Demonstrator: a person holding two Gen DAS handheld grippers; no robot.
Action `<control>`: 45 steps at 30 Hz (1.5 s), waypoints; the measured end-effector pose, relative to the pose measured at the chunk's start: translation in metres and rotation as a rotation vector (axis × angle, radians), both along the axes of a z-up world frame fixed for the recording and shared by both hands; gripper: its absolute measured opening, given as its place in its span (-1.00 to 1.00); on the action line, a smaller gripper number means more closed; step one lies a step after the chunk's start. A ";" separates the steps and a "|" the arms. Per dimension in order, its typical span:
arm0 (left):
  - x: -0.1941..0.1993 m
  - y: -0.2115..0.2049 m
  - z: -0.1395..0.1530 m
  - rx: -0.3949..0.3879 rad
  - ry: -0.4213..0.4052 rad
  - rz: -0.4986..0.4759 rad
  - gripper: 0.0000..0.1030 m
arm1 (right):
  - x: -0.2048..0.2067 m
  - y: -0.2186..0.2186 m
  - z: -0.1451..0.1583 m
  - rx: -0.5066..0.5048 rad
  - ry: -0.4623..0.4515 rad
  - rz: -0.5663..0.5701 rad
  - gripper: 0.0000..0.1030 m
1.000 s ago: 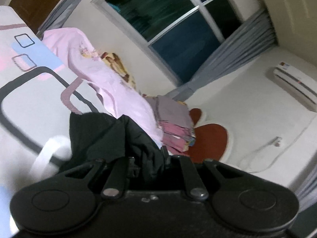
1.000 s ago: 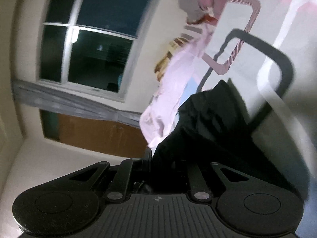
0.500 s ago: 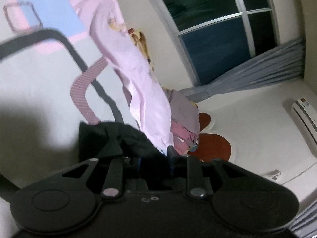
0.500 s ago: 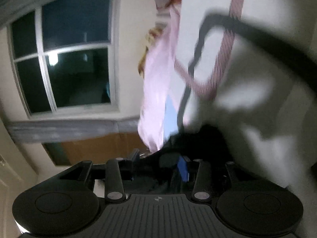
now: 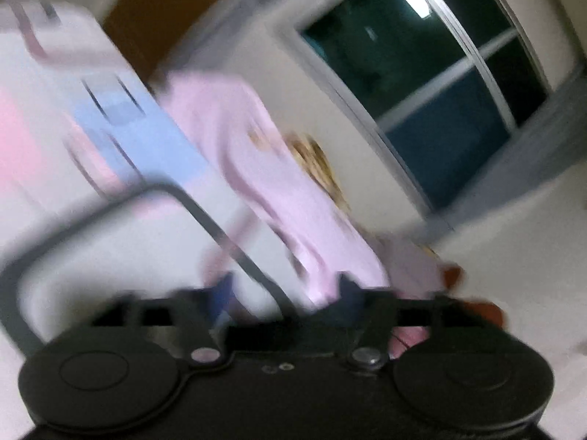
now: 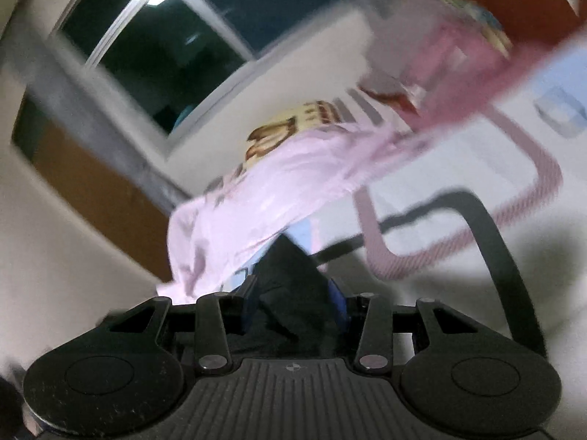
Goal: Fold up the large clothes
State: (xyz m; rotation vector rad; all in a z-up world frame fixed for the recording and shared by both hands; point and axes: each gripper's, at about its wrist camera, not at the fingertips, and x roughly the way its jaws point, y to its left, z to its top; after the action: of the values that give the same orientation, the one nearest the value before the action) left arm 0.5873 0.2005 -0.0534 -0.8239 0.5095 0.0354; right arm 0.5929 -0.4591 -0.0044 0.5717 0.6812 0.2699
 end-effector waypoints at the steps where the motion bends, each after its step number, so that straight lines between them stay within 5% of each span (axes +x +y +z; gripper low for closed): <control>1: -0.006 0.004 0.005 0.000 -0.030 0.007 0.38 | 0.002 0.011 0.002 -0.031 -0.012 0.017 -0.19; 2: -0.009 0.002 0.011 0.013 -0.057 -0.022 0.32 | 0.008 0.028 -0.001 -0.063 -0.025 0.041 -0.19; 4: -0.003 -0.031 0.023 0.143 -0.049 -0.167 -0.19 | 0.017 0.058 -0.006 -0.103 -0.035 0.086 -0.19; 7: 0.007 -0.135 0.030 0.455 -0.032 -0.458 -0.18 | 0.028 0.126 -0.007 -0.094 -0.101 0.234 -0.19; 9: 0.013 -0.199 0.026 0.654 -0.054 -0.550 -0.11 | 0.028 0.171 -0.010 -0.147 -0.153 0.309 -0.19; 12: 0.040 -0.240 0.007 0.752 0.012 -0.577 -0.08 | 0.048 0.228 -0.041 -0.375 -0.087 0.326 -0.19; 14: 0.059 -0.245 -0.016 0.758 0.082 -0.564 -0.08 | 0.056 0.241 -0.071 -0.466 -0.071 0.305 -0.11; 21: 0.059 -0.224 -0.057 0.606 0.046 -0.511 -0.06 | 0.066 0.206 -0.114 -0.212 -0.130 0.277 -0.08; 24: 0.068 -0.226 -0.061 0.604 0.046 -0.510 -0.05 | 0.074 0.208 -0.123 -0.204 -0.152 0.253 -0.08; 29: 0.050 -0.223 -0.039 0.600 0.111 -0.501 -0.02 | 0.047 0.198 -0.079 -0.372 -0.130 0.248 -0.06; 32: -0.005 -0.222 -0.004 0.548 -0.001 -0.483 0.28 | -0.001 0.178 -0.049 -0.435 -0.170 0.238 -0.01; 33: -0.022 -0.230 0.003 0.557 -0.026 -0.489 0.45 | -0.011 0.179 -0.045 -0.454 -0.178 0.251 0.00; 36: -0.053 -0.270 -0.001 0.697 -0.042 -0.557 0.48 | -0.026 0.194 -0.052 -0.538 -0.168 0.273 0.01; 38: -0.054 -0.287 -0.024 0.800 0.018 -0.574 0.44 | -0.015 0.199 -0.079 -0.589 -0.052 0.236 0.09; 41: -0.050 -0.283 -0.036 0.768 0.052 -0.578 0.46 | -0.014 0.191 -0.105 -0.524 -0.055 0.195 0.20; 45: -0.075 -0.262 -0.016 0.775 0.025 -0.577 0.50 | -0.031 0.175 -0.079 -0.451 -0.020 0.151 0.21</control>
State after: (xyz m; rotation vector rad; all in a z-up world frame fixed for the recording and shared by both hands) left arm 0.5125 -0.0618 -0.0699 0.0962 0.6773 -0.2748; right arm 0.5614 -0.2842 -0.0833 0.0871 0.7387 0.2520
